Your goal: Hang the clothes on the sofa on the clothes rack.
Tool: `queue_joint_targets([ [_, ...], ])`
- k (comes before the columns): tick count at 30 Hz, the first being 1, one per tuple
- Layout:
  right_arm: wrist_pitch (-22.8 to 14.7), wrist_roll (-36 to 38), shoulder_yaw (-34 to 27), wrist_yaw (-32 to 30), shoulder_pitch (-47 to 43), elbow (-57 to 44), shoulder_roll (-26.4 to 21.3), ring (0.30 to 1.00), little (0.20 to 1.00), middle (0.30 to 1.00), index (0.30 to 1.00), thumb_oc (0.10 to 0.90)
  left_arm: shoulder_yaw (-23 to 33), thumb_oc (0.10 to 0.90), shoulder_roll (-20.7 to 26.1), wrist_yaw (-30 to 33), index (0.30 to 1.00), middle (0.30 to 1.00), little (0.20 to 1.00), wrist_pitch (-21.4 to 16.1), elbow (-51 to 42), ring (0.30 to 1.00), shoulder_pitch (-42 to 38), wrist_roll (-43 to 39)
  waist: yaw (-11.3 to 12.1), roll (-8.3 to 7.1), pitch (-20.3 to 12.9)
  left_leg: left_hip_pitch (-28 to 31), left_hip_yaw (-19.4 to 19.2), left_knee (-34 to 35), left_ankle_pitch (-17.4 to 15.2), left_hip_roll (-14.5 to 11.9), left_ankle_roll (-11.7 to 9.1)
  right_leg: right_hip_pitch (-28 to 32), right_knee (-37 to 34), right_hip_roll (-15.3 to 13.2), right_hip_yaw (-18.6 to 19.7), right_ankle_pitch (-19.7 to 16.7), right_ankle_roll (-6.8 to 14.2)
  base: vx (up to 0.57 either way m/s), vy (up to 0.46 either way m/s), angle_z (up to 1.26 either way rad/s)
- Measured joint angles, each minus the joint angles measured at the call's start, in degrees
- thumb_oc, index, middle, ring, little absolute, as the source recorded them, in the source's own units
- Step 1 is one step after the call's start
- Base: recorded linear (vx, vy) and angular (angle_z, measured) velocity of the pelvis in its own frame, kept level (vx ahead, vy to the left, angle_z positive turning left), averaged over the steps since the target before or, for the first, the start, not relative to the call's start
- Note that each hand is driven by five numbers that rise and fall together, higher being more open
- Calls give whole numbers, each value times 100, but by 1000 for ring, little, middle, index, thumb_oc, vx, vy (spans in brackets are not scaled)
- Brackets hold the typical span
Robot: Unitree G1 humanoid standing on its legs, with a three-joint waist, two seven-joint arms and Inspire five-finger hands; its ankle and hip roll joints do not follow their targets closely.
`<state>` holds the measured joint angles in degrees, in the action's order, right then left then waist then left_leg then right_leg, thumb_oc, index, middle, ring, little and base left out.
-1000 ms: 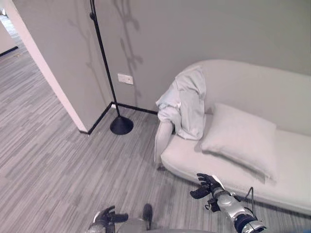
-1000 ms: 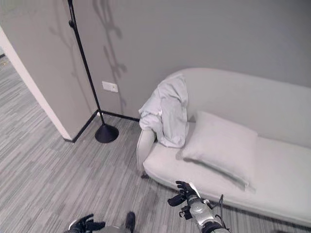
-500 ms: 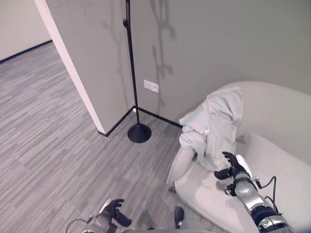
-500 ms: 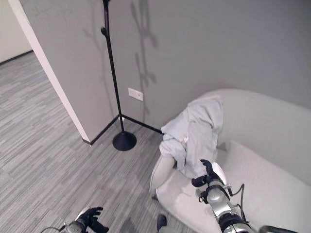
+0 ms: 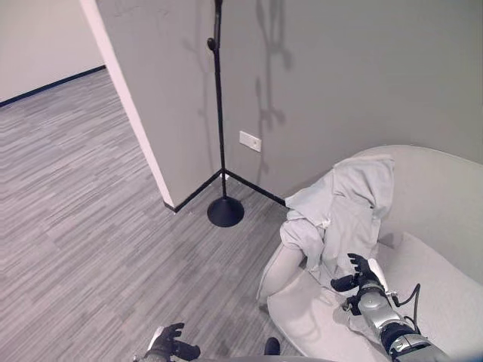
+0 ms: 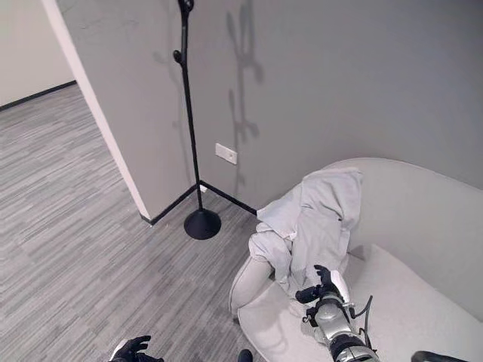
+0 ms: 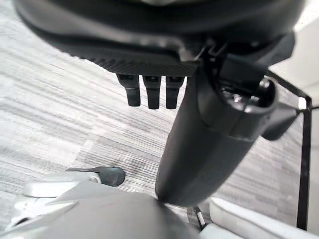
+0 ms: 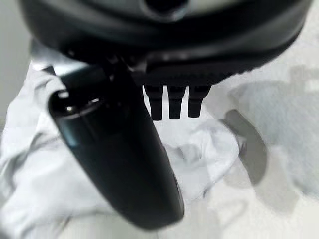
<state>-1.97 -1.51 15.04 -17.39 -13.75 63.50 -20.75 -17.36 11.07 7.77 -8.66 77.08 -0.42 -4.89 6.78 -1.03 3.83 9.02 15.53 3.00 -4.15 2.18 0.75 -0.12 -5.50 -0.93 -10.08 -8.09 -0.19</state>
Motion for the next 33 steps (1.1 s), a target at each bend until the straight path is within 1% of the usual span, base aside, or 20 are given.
queue_joint_targets([
  [3,-5,11,28,66,-1,226,66,900,900,900,900,800,-43,800,34,25,900,900,900,7,-14,900,107,1,90,6,-26,-128,102,-29,24,-21,-22,-73,0,-1,-109,30,-38,18,-42,23],
  [6,-65,14,17,55,-75,422,41,900,900,900,900,800,-252,800,74,26,900,900,900,19,-7,900,274,5,95,47,-35,-357,286,-141,92,-29,-92,-164,-25,-10,-318,34,-47,-14,-26,39],
  [7,-124,13,18,-29,-149,611,25,900,900,900,900,800,-382,800,71,44,900,900,900,17,-16,900,294,5,86,67,-17,-462,407,-224,86,-17,-121,-197,-28,-22,-424,42,-54,9,-7,35],
  [10,-125,10,2,-281,-236,771,12,900,900,900,900,800,-486,800,75,110,900,900,900,9,-30,900,319,20,110,102,-2,-573,511,-233,114,-28,-158,-269,-27,-24,-550,59,-78,11,-8,27],
  [13,-185,-7,-3,-693,-349,785,-7,900,900,900,900,800,-717,800,43,197,900,900,900,6,-80,900,293,85,104,231,85,-690,619,-230,161,-40,-206,-350,-27,-25,-646,60,-81,10,-13,17],
  [15,-201,-35,9,-836,-344,767,-4,900,900,900,900,800,-763,800,7,213,900,900,900,6,-86,900,254,105,92,294,109,-748,641,-233,163,-41,-214,-391,-27,-25,-678,61,-83,5,-11,9],
  [16,-214,-50,18,-962,-338,740,-2,900,900,900,900,800,-809,800,-11,260,900,900,900,6,-117,900,233,106,81,351,159,-775,664,-234,163,-41,-220,-408,-27,-25,-708,64,-86,13,-11,16],
  [17,-213,-54,18,-1072,-326,716,-3,900,900,900,900,800,-943,800,5,317,900,900,900,3,-140,900,201,126,63,393,186,-848,720,-237,171,-37,-234,-460,-27,-37,-777,72,-98,10,-6,17],
  [20,-214,-59,12,-1307,-299,653,7,900,900,900,900,800,-997,800,-24,416,900,900,900,-7,-204,900,155,282,63,504,318,-914,792,-230,220,-49,-269,-505,-28,-37,-860,83,-112,-14,-12,16],
  [22,-220,-50,14,-1325,-305,647,24,900,900,900,900,800,-997,800,-27,431,900,900,900,-20,-236,900,130,319,64,536,351,-998,813,-237,234,-48,-290,-574,-27,-40,-876,83,-113,-95,-7,12],
  [23,-269,8,30,-1340,-385,731,78,900,900,900,900,800,-1157,800,-31,462,900,900,900,-36,-254,900,61,319,77,576,436,-1161,828,-287,279,-23,-327,-687,-26,-61,-933,77,-105,-103,13,18],
  [24,-342,31,90,-1318,-532,930,102,900,900,900,900,800,-1291,800,13,477,900,900,900,-83,-275,900,-4,319,32,594,487,-1305,860,-331,293,-4,-351,-805,-25,-73,-958,63,-87,-98,18,21],
  [25,-343,88,134,-1268,-632,1088,108,900,900,900,900,800,-1372,800,8,477,900,900,900,-94,-285,900,-69,322,63,633,537,-1398,874,-328,317,1,-369,-887,-1,-79,-969,39,-74,-158,52,17],
  [26,-333,262,189,-1236,-822,1283,116,900,900,900,900,800,-1531,800,27,490,900,900,900,-117,-361,900,-106,322,97,714,612,-1584,893,-359,361,26,-399,-1045,1,-100,-1000,12,-54,-122,55,15],
  [28,-335,424,282,-1174,-1238,1560,42,900,900,900,900,800,-1814,800,67,519,900,900,900,-149,-533,900,-201,330,80,853,779,-1867,920,-392,426,57,-435,-1290,2,-137,-1034,-52,2,-55,40,13],
  [29,-332,485,304,-1172,-1335,1602,-9,900,900,900,900,800,-1867,800,56,504,900,900,900,-152,-542,900,-262,335,106,909,823,-1922,930,-373,461,64,-443,-1363,3,-151,-1039,-96,-15,-18,9,18],
  [30,-307,525,346,-1200,-1491,1728,-55,900,900,900,900,800,-1983,800,83,482,900,900,900,-148,-668,900,-218,335,153,999,869,-1977,934,-323,528,72,-465,-1393,-1,-181,-1126,-99,-32,-31,-7,22],
  [31,-268,525,398,-1213,-1547,1781,-153,900,900,900,900,800,-2121,800,146,468,900,900,900,-198,-827,900,-205,370,143,1017,892,-2015,931,-315,537,71,-474,-1417,-2,-186,-1163,-76,-64,-13,-13,22],
  [32,-256,521,425,-1224,-1562,1782,-205,900,900,900,900,800,-2128,800,170,460,900,900,900,-240,-860,900,-203,407,168,1029,899,-2057,931,-313,538,71,-476,-1448,-4,-188,-1182,-71,-72,-9,-14,13],
  [33,-246,454,586,-1243,-1656,1841,-322,900,900,900,900,800,-2223,800,245,453,900,900,900,-277,-984,900,-206,514,207,1017,911,-2187,930,-312,541,75,-480,-1560,-4,-202,-1237,-69,-73,0,-12,7],
])
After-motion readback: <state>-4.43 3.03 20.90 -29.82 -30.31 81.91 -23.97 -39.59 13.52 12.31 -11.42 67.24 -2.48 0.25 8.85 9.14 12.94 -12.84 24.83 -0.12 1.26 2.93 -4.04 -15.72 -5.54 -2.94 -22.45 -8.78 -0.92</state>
